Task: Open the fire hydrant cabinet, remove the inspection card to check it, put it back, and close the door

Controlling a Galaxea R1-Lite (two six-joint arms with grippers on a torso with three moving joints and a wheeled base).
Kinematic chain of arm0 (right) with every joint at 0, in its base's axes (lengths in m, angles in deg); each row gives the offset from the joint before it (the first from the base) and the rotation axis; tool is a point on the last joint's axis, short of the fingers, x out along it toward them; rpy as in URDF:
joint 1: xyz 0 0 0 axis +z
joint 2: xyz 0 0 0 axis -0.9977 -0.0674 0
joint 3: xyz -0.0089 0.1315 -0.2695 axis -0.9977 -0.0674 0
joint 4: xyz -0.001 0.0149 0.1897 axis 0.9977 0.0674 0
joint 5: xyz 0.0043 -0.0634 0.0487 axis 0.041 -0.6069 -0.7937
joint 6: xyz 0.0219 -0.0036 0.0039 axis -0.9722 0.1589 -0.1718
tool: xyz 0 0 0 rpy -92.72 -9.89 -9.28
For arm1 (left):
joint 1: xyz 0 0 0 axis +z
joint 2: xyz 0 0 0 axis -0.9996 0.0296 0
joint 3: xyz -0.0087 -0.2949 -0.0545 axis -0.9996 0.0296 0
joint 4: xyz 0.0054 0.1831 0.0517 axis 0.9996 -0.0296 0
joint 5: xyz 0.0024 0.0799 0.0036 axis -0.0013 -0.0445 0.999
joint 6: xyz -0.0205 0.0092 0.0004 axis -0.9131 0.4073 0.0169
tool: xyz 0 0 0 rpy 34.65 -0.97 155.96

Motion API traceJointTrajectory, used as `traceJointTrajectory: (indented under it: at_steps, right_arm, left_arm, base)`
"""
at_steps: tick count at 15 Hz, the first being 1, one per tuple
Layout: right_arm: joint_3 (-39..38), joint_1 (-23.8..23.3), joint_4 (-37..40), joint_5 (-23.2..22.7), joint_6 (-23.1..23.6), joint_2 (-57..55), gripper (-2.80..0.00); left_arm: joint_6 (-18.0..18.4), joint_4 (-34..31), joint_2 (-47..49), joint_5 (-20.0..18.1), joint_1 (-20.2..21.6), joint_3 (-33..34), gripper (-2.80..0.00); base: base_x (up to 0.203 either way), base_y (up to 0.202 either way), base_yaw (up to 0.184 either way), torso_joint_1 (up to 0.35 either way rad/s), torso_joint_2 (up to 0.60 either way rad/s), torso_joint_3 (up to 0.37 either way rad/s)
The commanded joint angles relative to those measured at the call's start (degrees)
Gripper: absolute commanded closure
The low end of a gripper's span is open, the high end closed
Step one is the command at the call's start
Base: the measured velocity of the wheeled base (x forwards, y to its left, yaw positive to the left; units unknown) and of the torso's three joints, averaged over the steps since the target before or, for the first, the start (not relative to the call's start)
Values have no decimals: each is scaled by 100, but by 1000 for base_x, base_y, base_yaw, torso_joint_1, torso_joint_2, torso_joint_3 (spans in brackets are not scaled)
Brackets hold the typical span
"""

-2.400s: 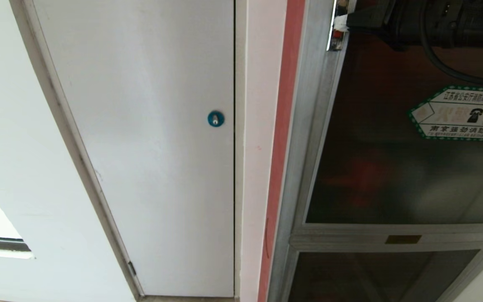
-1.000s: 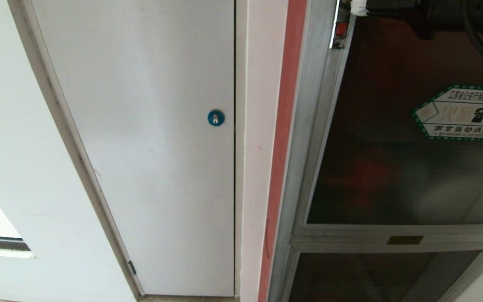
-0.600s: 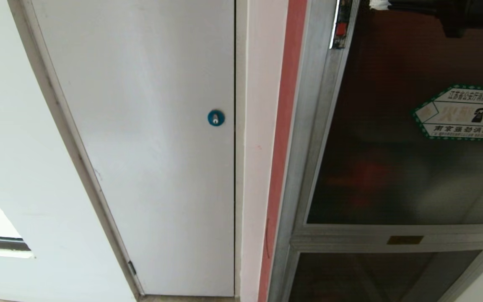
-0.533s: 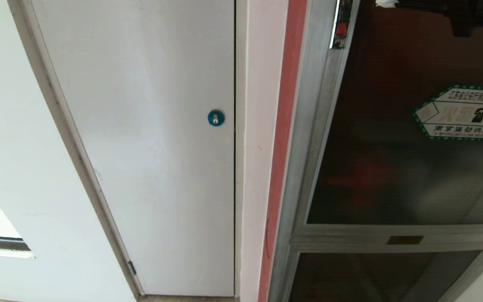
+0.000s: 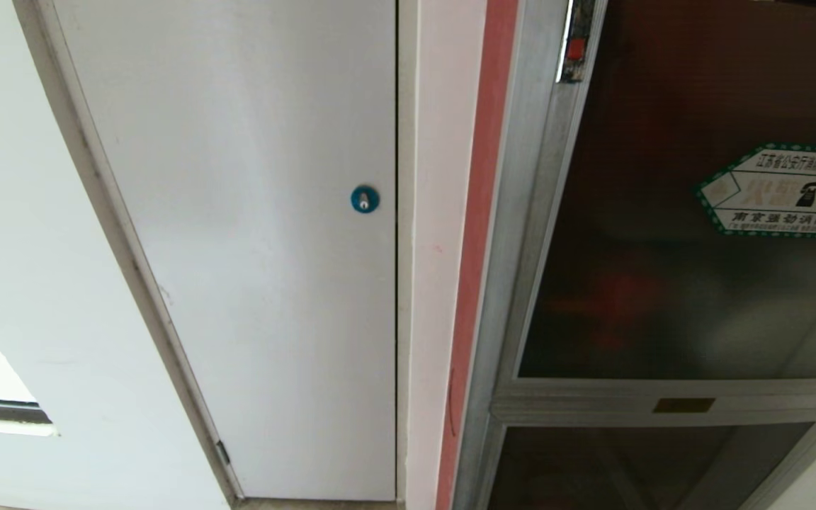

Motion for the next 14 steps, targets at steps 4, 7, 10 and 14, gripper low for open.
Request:
traceJointTrajectory:
  at_steps: [4,7,10,14]
  right_arm:
    - [-192,1,134,139,1,459,0]
    - [-375,1,140,485,43,728,0]
    - [-487,1,297,858,195,1137,0]
    - [-493,-192,680,1087,252,1698,0]
  left_arm:
    - [0,2,-1,-2,2,35,0]
    - [0,2,7,-1,2,35,0]
    - [0,2,7,6,2,35,0]
    - [0,2,7,5,2,35,0]
  base:
    - [0,0,0,0,0,0]
    - [0,0,0,0,0,0]
    - [0,0,0,0,0,0]
    - [0,0,0,0,0,0]
